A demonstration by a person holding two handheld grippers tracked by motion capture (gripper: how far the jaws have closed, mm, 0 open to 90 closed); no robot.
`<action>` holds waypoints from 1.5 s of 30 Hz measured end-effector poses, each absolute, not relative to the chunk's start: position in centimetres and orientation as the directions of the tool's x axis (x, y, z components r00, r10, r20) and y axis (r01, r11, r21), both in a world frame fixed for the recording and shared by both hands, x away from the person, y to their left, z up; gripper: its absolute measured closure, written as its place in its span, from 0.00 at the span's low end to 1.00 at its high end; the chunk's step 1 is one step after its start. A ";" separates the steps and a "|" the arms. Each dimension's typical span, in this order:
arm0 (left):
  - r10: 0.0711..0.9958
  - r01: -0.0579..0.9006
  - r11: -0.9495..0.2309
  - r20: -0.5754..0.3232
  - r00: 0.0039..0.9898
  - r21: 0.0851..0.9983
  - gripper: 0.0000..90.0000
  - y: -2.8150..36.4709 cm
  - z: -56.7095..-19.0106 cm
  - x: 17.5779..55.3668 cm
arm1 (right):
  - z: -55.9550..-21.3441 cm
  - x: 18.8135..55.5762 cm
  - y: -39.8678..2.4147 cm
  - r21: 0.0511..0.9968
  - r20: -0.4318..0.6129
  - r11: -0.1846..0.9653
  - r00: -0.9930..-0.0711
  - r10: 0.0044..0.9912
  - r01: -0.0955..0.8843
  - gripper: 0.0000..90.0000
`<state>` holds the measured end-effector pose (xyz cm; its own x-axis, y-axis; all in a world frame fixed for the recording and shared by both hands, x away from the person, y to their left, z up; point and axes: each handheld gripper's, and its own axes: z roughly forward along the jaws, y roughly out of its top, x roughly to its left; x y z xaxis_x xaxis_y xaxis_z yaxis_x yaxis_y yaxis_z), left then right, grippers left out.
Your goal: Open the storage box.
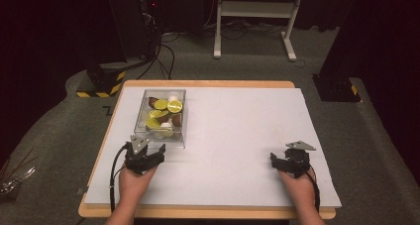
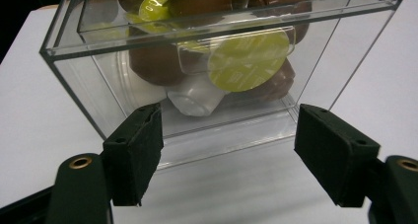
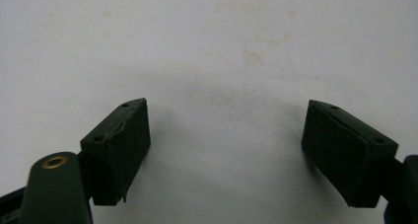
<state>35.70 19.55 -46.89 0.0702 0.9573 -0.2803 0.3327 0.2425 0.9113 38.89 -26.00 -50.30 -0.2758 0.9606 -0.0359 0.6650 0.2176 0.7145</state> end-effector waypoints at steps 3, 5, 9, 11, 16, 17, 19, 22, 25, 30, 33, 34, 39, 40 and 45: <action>0.959 0.329 0.239 -0.276 0.069 0.914 0.30 19.4 -46.9 35.9 | -50.3 38.9 -26.0 0.715 -0.036 0.218 -0.276 0.960 0.665 0.21; 0.955 0.322 0.257 -0.291 0.060 0.911 0.30 19.2 -46.9 36.2 | -50.3 38.9 -26.0 0.715 -0.036 0.218 -0.276 0.960 0.665 0.21; 0.958 0.321 0.247 -0.279 0.059 0.914 0.29 18.8 -46.9 36.5 | -50.3 38.9 -26.0 0.714 -0.034 0.214 -0.273 0.962 0.667 0.21; 0.957 0.313 0.255 -0.285 0.053 0.915 0.29 18.4 -46.9 36.8 | -50.3 38.9 -26.0 0.714 -0.034 0.214 -0.272 0.962 0.667 0.21; 0.959 0.306 0.256 -0.280 0.037 0.917 0.28 18.1 -46.7 37.4 | -50.3 38.9 -26.0 0.715 -0.036 0.217 -0.274 0.961 0.665 0.21; 0.959 0.306 0.256 -0.280 0.037 0.917 0.28 18.1 -46.7 37.4 | -50.3 38.9 -26.0 0.715 -0.036 0.217 -0.274 0.961 0.665 0.21; 0.960 0.304 0.256 -0.278 0.031 0.918 0.28 18.2 -46.6 37.5 | -50.3 38.8 -26.0 0.714 -0.036 0.216 -0.274 0.961 0.666 0.21; 0.956 0.290 0.277 -0.293 0.011 0.916 0.29 18.2 -46.5 37.8 | -50.3 38.8 -26.0 0.714 -0.036 0.217 -0.274 0.961 0.665 0.21; 0.956 0.289 0.279 -0.293 0.003 0.916 0.29 18.2 -46.5 37.9 | -50.3 38.8 -26.0 0.715 -0.036 0.216 -0.274 0.961 0.665 0.21; 0.958 0.282 0.276 -0.286 -0.007 0.919 0.28 17.9 -46.3 38.0 | -50.3 38.8 -26.0 0.715 -0.036 0.217 -0.274 0.961 0.665 0.21; 0.961 0.285 0.269 -0.277 -0.013 0.920 0.28 17.6 -46.3 38.2 | -50.3 38.8 -26.0 0.715 -0.037 0.217 -0.274 0.961 0.665 0.21; 0.959 0.273 0.279 -0.284 -0.022 0.921 0.28 17.4 -46.3 38.3 | -50.3 38.8 -26.0 0.715 -0.037 0.217 -0.274 0.961 0.665 0.21; 0.959 0.260 0.282 -0.280 -0.047 0.923 0.29 17.0 -46.2 38.6 | -50.3 38.8 -26.0 0.715 -0.037 0.217 -0.274 0.961 0.665 0.21; 0.959 0.257 0.282 -0.279 -0.052 0.924 0.29 17.0 -46.2 38.7 | -50.3 38.8 -26.0 0.715 -0.037 0.216 -0.273 0.961 0.665 0.21; 0.961 0.258 0.275 -0.269 -0.061 0.926 0.33 16.9 -46.2 38.8 | -50.3 38.8 -26.0 0.714 -0.036 0.216 -0.273 0.961 0.666 0.21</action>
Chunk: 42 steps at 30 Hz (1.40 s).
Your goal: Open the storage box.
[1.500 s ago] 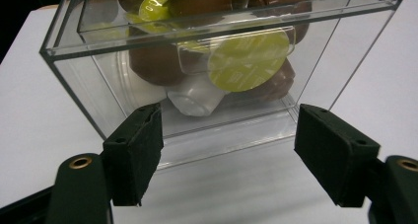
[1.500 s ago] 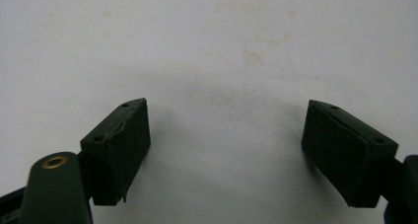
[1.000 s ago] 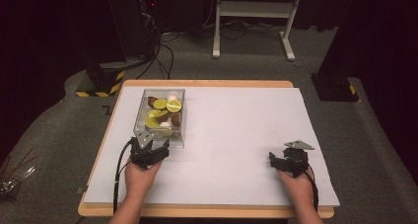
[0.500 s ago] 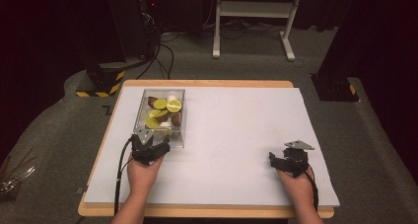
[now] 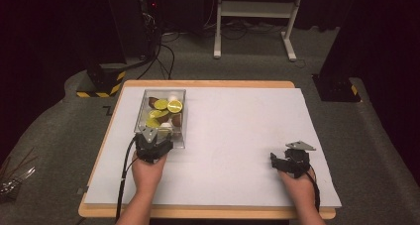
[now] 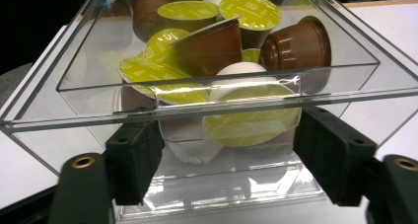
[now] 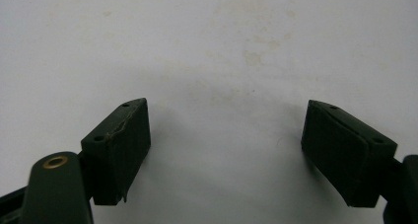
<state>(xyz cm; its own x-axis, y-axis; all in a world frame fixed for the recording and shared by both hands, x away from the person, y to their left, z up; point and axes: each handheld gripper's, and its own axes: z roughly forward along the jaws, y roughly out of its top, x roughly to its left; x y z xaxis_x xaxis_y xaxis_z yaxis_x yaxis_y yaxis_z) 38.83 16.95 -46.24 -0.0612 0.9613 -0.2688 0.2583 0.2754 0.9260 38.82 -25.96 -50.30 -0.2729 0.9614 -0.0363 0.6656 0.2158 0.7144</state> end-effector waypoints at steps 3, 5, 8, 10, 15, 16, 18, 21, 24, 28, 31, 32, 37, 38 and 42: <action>0.962 0.255 0.273 -0.264 -0.069 0.928 0.33 16.8 -46.3 38.9 | -50.3 38.8 -26.0 0.715 -0.037 0.217 -0.274 0.961 0.665 0.21; 0.961 0.245 0.277 -0.266 -0.077 0.929 0.34 16.7 -46.3 38.9 | -50.3 38.8 -26.0 0.714 -0.036 0.216 -0.273 0.961 0.666 0.21; 0.962 0.244 0.272 -0.260 -0.080 0.931 0.35 16.7 -46.4 38.9 | -50.3 38.8 -25.9 0.714 -0.036 0.216 -0.272 0.961 0.666 0.21; 0.965 0.243 0.262 -0.249 -0.084 0.934 0.35 16.6 -46.4 38.8 | -50.3 38.8 -25.9 0.714 -0.036 0.216 -0.273 0.961 0.666 0.21; 0.965 0.236 0.259 -0.245 -0.089 0.937 0.36 16.5 -46.4 38.8 | -50.3 38.8 -26.0 0.715 -0.037 0.217 -0.274 0.961 0.664 0.21; 0.965 0.236 0.259 -0.245 -0.089 0.937 0.36 16.5 -46.4 38.8 | -50.3 38.8 -26.0 0.715 -0.037 0.217 -0.274 0.961 0.664 0.21; 0.965 0.235 0.262 -0.248 -0.091 0.936 0.36 16.5 -46.4 38.8 | -50.3 38.8 -25.9 0.714 -0.036 0.216 -0.272 0.961 0.666 0.21; 0.965 0.236 0.263 -0.248 -0.090 0.936 0.36 16.5 -46.4 38.8 | -50.3 38.8 -25.9 0.714 -0.036 0.215 -0.272 0.962 0.666 0.21; 0.965 0.238 0.261 -0.246 -0.091 0.936 0.36 16.5 -46.4 38.7 | -50.3 38.8 -26.0 0.714 -0.036 0.216 -0.273 0.961 0.666 0.21; 0.965 0.240 0.260 -0.245 -0.091 0.935 0.36 16.5 -46.4 38.6 | -50.3 38.8 -26.0 0.714 -0.036 0.216 -0.273 0.961 0.666 0.21; 0.964 0.239 0.264 -0.249 -0.091 0.934 0.36 16.5 -46.4 38.5 | -50.3 38.8 -26.0 0.714 -0.036 0.216 -0.273 0.961 0.666 0.21; 0.966 0.247 0.256 -0.241 -0.090 0.935 0.36 16.5 -46.3 38.4 | -50.3 38.8 -26.0 0.714 -0.036 0.215 -0.272 0.962 0.666 0.21; 0.964 0.238 0.264 -0.249 -0.092 0.935 0.36 16.4 -46.4 38.0 | -50.3 38.8 -26.0 0.714 -0.036 0.215 -0.272 0.961 0.666 0.21; 0.965 0.240 0.261 -0.246 -0.091 0.935 0.36 16.4 -46.4 37.8 | -50.3 38.8 -26.0 0.714 -0.036 0.215 -0.272 0.961 0.666 0.21; 0.966 0.239 0.259 -0.244 -0.089 0.936 0.36 16.4 -46.4 37.1 | -50.3 38.8 -25.9 0.714 -0.036 0.215 -0.272 0.962 0.666 0.21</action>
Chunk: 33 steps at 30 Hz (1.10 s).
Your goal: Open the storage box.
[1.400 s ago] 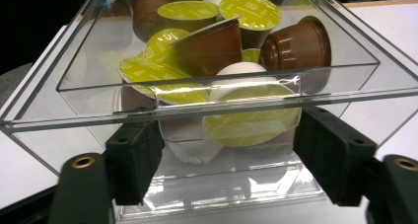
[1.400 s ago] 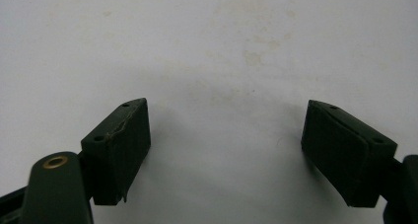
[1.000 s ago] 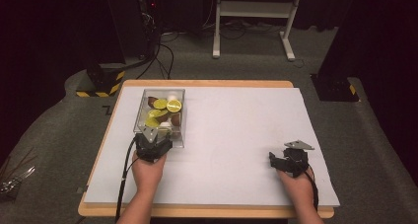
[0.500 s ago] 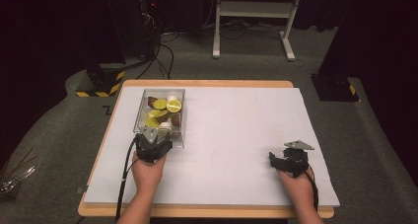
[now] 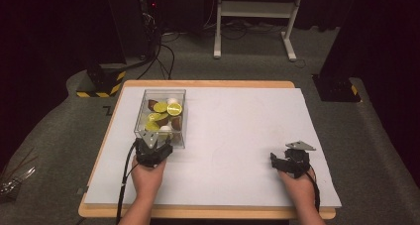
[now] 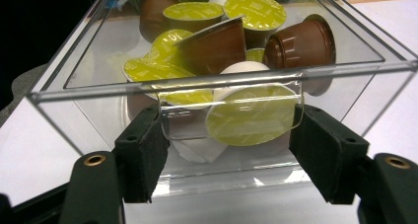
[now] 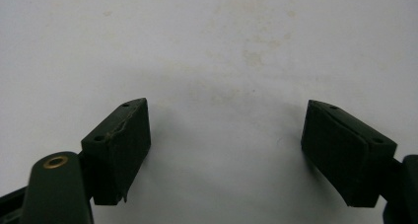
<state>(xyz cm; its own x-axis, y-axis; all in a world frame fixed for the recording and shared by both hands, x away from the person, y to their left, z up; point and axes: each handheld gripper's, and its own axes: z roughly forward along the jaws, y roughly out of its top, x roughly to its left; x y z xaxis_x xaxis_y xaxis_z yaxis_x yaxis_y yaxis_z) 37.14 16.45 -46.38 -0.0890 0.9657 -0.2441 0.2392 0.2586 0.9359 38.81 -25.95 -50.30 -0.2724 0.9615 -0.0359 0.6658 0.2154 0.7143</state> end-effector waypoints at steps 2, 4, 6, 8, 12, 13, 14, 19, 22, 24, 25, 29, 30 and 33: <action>0.966 0.238 0.259 -0.245 -0.088 0.936 0.36 16.4 -46.4 36.9 | -50.3 38.8 -25.9 0.714 -0.036 0.216 -0.273 0.961 0.666 0.21; 0.964 0.236 0.264 -0.250 -0.088 0.935 0.36 16.4 -46.4 36.5 | -50.3 38.8 -25.9 0.714 -0.036 0.216 -0.273 0.961 0.666 0.21; 0.964 0.230 0.266 -0.252 -0.089 0.936 0.36 16.4 -46.4 36.2 | -50.3 38.8 -26.0 0.715 -0.039 0.220 -0.276 0.960 0.664 0.21; 0.964 0.232 0.266 -0.252 -0.089 0.936 0.36 16.4 -46.4 35.8 | -50.3 38.8 -26.0 0.715 -0.039 0.220 -0.276 0.960 0.664 0.21; 0.962 0.229 0.271 -0.258 -0.087 0.935 0.36 16.3 -46.5 35.5 | -50.3 38.8 -26.0 0.715 -0.039 0.220 -0.276 0.960 0.664 0.21; 0.962 0.228 0.272 -0.259 -0.087 0.935 0.36 16.4 -46.5 35.5 | -50.3 38.8 -25.9 0.714 -0.037 0.216 -0.273 0.961 0.666 0.21; 0.962 0.230 0.271 -0.258 -0.087 0.934 0.36 16.4 -46.4 35.5 | -50.3 38.8 -26.0 0.715 -0.039 0.220 -0.276 0.960 0.664 0.21; 0.960 0.232 0.279 -0.266 -0.084 0.932 0.35 16.5 -46.4 35.7 | -50.3 38.8 -26.0 0.715 -0.040 0.220 -0.275 0.961 0.664 0.21; 0.959 0.227 0.281 -0.267 -0.091 0.932 0.33 16.4 -46.4 35.7 | -50.3 38.8 -25.9 0.715 -0.040 0.218 -0.274 0.961 0.664 0.21; 0.958 0.224 0.286 -0.270 -0.097 0.932 0.33 16.3 -46.3 35.8 | -50.3 38.8 -26.0 0.715 -0.040 0.219 -0.274 0.961 0.664 0.21; 0.959 0.224 0.283 -0.267 -0.099 0.933 0.32 16.2 -46.4 35.8 | -50.3 38.8 -26.0 0.715 -0.040 0.219 -0.274 0.961 0.664 0.21; 0.962 0.219 0.269 -0.251 -0.107 0.938 0.33 16.1 -46.5 35.8 | -50.3 38.8 -25.9 0.715 -0.040 0.219 -0.273 0.961 0.664 0.21; 0.961 0.217 0.271 -0.252 -0.109 0.938 0.34 16.1 -46.5 35.8 | -50.3 38.8 -25.9 0.715 -0.040 0.218 -0.273 0.961 0.664 0.21; 0.962 0.210 0.268 -0.249 -0.111 0.940 0.35 16.0 -46.6 35.8 | -50.3 38.8 -26.0 0.715 -0.041 0.219 -0.273 0.961 0.664 0.21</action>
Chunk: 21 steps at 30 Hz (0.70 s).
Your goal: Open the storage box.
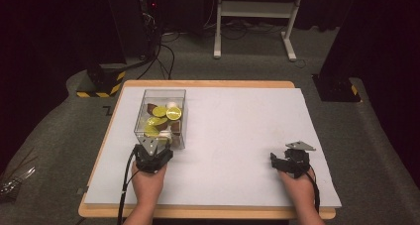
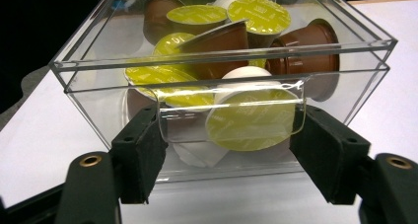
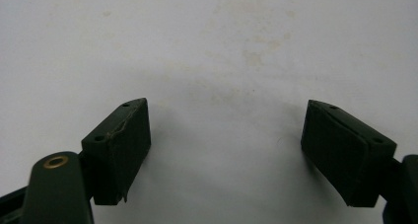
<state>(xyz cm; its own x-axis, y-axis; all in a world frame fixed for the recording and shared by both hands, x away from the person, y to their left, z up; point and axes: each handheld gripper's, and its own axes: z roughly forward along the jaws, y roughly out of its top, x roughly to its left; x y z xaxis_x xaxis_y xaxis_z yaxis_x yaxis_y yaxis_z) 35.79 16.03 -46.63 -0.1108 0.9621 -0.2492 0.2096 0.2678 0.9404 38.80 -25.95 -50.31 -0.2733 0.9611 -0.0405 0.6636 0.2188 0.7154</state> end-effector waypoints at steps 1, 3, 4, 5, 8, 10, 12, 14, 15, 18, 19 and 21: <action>0.961 0.209 0.270 -0.252 -0.111 0.940 0.35 16.0 -46.6 35.8 | -50.3 38.8 -25.9 0.715 -0.040 0.219 -0.273 0.961 0.664 0.21; 0.962 0.210 0.270 -0.252 -0.109 0.940 0.35 16.0 -46.6 35.8 | -50.3 38.8 -25.9 0.715 -0.040 0.218 -0.273 0.961 0.664 0.21; 0.961 0.211 0.272 -0.254 -0.109 0.939 0.36 16.0 -46.6 35.8 | -50.3 38.8 -26.0 0.715 -0.040 0.218 -0.273 0.961 0.664 0.21; 0.961 0.213 0.271 -0.253 -0.108 0.939 0.36 16.0 -46.6 35.8 | -50.3 38.8 -26.0 0.715 -0.040 0.218 -0.273 0.961 0.664 0.21; 0.963 0.224 0.265 -0.247 -0.104 0.938 0.36 16.1 -46.5 35.7 | -50.3 38.8 -26.0 0.715 -0.039 0.218 -0.273 0.961 0.664 0.21; 0.965 0.235 0.258 -0.240 -0.103 0.937 0.36 16.2 -46.4 35.6 | -50.3 38.8 -26.0 0.715 -0.040 0.218 -0.273 0.961 0.664 0.21; 0.964 0.233 0.261 -0.242 -0.106 0.937 0.36 16.1 -46.4 35.5 | -50.3 38.8 -26.0 0.715 -0.040 0.218 -0.273 0.961 0.664 0.21; 0.965 0.236 0.260 -0.241 -0.106 0.936 0.36 16.1 -46.4 35.3 | -50.3 38.8 -26.0 0.716 -0.039 0.218 -0.273 0.961 0.664 0.21; 0.963 0.234 0.264 -0.245 -0.108 0.936 0.36 16.1 -46.4 35.3 | -50.3 38.8 -26.0 0.716 -0.039 0.218 -0.273 0.961 0.664 0.21; 0.965 0.237 0.259 -0.240 -0.106 0.936 0.36 16.1 -46.4 34.9 | -50.3 38.8 -26.0 0.715 -0.039 0.218 -0.274 0.961 0.664 0.21; 0.964 0.237 0.263 -0.244 -0.106 0.935 0.36 16.1 -46.4 34.9 | -50.3 38.8 -26.0 0.716 -0.039 0.219 -0.275 0.961 0.663 0.21; 0.964 0.242 0.263 -0.243 -0.107 0.934 0.36 16.1 -46.3 34.7 | -50.3 38.8 -26.0 0.715 -0.037 0.217 -0.273 0.961 0.664 0.21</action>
<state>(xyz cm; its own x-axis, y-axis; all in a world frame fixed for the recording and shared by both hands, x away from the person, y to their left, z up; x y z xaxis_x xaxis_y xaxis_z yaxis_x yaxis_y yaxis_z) 34.69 16.10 -46.34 -0.1071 0.9640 -0.2433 0.2416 0.2626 0.9342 38.79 -25.96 -50.30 -0.2734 0.9612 -0.0374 0.6642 0.2168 0.7154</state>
